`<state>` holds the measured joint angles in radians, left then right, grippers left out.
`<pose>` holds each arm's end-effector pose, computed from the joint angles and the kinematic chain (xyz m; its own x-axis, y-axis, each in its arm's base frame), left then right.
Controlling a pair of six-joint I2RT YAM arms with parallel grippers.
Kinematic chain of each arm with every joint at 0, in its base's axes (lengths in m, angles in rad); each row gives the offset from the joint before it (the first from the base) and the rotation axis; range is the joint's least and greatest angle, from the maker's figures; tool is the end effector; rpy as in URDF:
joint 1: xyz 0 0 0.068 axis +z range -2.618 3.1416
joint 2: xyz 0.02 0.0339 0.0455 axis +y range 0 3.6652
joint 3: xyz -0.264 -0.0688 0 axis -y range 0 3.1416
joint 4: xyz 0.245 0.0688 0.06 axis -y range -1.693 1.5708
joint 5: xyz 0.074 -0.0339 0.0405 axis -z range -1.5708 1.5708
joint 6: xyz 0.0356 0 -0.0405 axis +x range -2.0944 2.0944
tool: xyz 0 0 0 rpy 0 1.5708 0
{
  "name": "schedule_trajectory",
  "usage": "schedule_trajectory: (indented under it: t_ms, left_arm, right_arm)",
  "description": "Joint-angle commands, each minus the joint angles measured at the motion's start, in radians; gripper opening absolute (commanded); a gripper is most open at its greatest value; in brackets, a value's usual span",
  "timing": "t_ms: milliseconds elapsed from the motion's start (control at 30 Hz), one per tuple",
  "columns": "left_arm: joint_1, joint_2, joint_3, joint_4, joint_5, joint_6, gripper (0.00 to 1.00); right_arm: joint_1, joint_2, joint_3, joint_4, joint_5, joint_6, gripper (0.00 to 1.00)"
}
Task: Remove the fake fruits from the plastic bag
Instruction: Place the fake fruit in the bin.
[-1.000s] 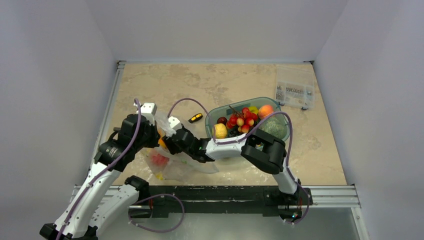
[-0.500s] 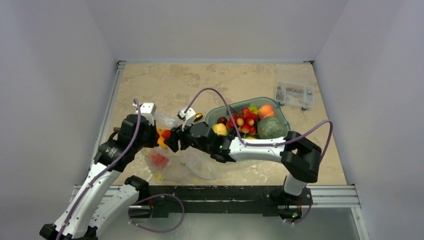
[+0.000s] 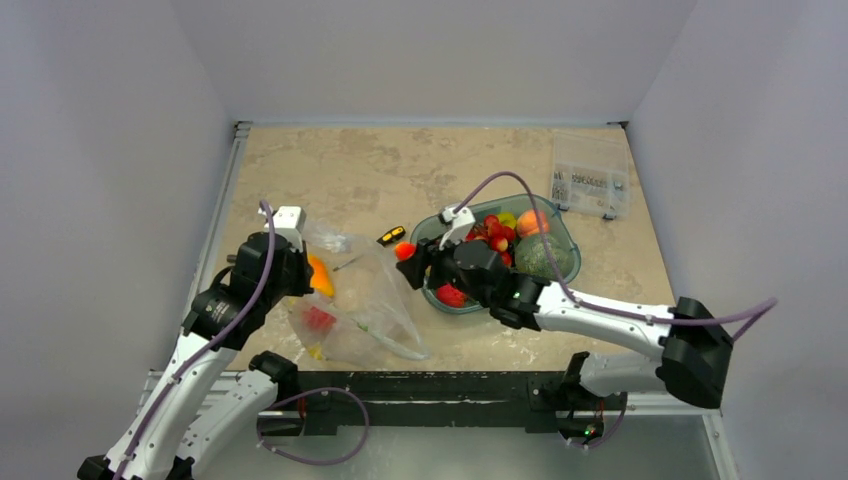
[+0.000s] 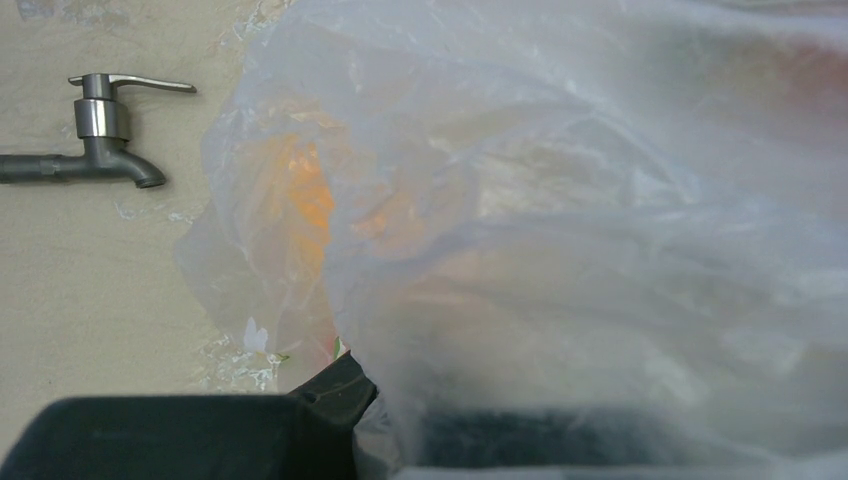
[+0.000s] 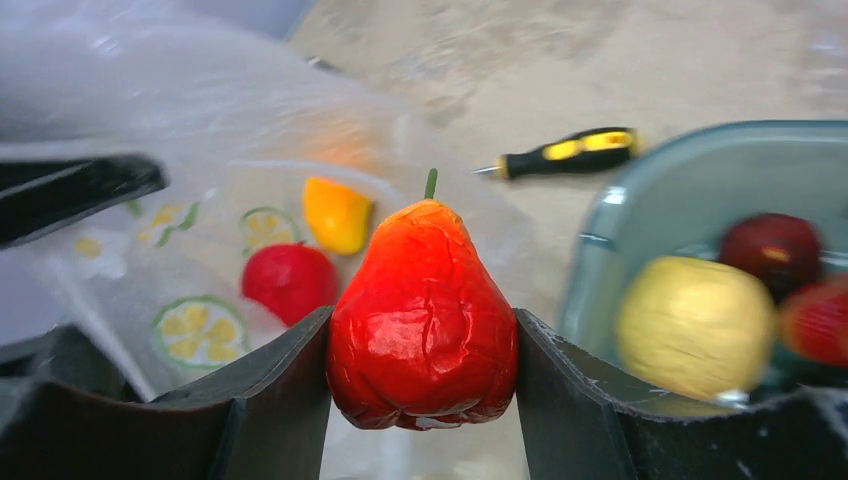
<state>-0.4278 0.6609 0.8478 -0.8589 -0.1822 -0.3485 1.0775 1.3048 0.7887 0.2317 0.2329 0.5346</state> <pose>0.1178 -0.0466 0.3122 -0.6277 -0.0829 -0.7741 0.0688 0.9845 -0.1612 0.1481 0.2582 0.2690 -0.4975 0.1215 -0.8589 -0.5795 0.6903 0.4333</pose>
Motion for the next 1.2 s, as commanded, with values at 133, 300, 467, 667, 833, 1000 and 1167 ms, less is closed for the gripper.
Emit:
schedule_trajectory:
  t_ms: [133,300,467,667,833,1000,1167]
  left_arm:
    - [-0.005,-0.009,0.017,0.001,-0.015,-0.007,0.00]
    - [-0.005,-0.015,0.015,-0.001,-0.014,-0.009,0.00]
    - [-0.005,-0.011,0.017,0.001,-0.008,-0.006,0.00]
    - [-0.005,-0.010,0.017,-0.002,-0.009,-0.007,0.00]
    - [-0.005,-0.029,0.010,0.008,-0.016,-0.009,0.00]
    - [-0.005,-0.025,0.015,0.000,-0.011,-0.008,0.00]
    - [-0.005,-0.022,0.014,0.005,-0.006,-0.004,0.00]
  right_arm:
    - [-0.136,-0.229,-0.106,-0.368,0.286,0.173,0.09]
    - [-0.137,-0.258,-0.145,-0.431,0.311,0.203,0.19]
    - [-0.137,-0.223,-0.116,-0.437,0.322,0.150,0.42]
    - [-0.137,-0.182,-0.047,-0.419,0.308,0.068,0.75]
    - [-0.137,-0.161,0.007,-0.422,0.278,0.043,0.82]
    - [-0.137,-0.196,-0.016,-0.345,0.207,-0.017,0.80]
    - [-0.133,-0.174,-0.063,-0.126,-0.106,-0.051,0.71]
